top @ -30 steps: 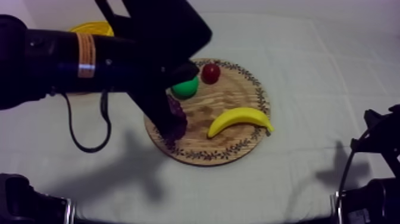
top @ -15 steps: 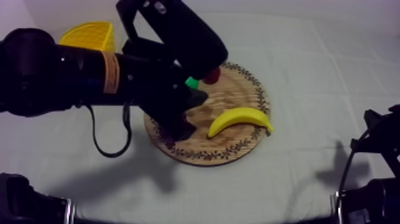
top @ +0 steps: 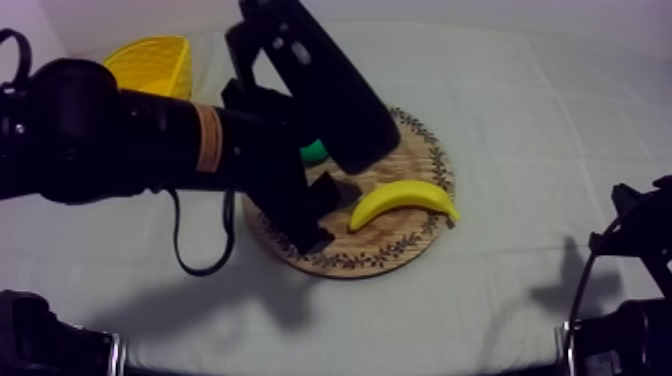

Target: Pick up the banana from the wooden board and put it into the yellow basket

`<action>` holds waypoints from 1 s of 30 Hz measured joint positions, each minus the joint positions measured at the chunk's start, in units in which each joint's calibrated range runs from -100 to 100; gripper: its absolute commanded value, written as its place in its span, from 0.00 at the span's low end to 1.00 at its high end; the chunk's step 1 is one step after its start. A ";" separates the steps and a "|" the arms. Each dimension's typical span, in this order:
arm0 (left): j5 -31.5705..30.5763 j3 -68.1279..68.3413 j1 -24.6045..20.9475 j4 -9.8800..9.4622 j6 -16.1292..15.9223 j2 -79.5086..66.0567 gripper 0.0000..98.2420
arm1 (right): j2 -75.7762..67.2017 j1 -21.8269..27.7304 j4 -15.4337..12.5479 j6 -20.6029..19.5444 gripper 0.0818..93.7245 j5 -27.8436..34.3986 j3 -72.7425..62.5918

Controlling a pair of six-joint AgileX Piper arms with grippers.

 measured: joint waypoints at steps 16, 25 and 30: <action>6.24 -11.88 -0.90 3.40 -4.33 17.93 0.66 | 0.00 0.00 0.00 0.00 0.00 0.00 0.00; 16.43 -25.64 -0.98 4.30 -4.54 30.38 0.66 | 0.00 0.00 0.00 0.00 0.00 0.00 0.00; 21.78 -32.79 -1.42 4.49 -4.53 37.08 0.64 | 0.00 0.00 0.00 0.00 0.00 0.00 0.00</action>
